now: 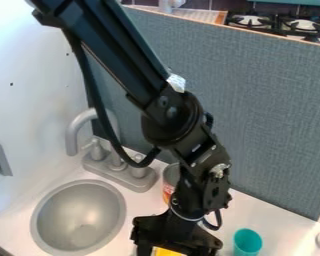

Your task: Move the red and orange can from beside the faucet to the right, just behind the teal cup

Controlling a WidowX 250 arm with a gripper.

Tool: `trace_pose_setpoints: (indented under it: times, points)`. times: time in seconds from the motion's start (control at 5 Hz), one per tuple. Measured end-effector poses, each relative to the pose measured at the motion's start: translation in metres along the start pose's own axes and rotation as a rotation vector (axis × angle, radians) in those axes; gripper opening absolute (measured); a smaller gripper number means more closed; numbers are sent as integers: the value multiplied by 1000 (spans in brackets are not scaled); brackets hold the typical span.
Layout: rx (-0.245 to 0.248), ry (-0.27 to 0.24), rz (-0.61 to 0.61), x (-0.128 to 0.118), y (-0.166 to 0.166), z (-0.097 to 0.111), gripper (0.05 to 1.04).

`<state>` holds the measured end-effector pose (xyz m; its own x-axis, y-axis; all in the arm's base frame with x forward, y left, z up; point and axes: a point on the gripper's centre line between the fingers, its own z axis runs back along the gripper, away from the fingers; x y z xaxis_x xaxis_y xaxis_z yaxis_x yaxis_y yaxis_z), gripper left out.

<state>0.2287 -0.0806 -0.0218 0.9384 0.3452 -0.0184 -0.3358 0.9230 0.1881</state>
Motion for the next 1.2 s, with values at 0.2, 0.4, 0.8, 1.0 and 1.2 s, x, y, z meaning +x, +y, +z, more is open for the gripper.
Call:
trace_pose_setpoints:
  times: [0.2, 0.4, 0.8, 1.0, 1.2]
  points:
    - [15, 15, -3, -2, 1, -6, 1004]
    - [6, -28, -10, 31, 10, 2, 1004]
    - [-126, -220, -190, 98, 22, 9, 1004]
    - [-123, -291, -258, 136, 23, -3, 1004]
    - [-118, -318, -294, 159, 25, -6, 1004]
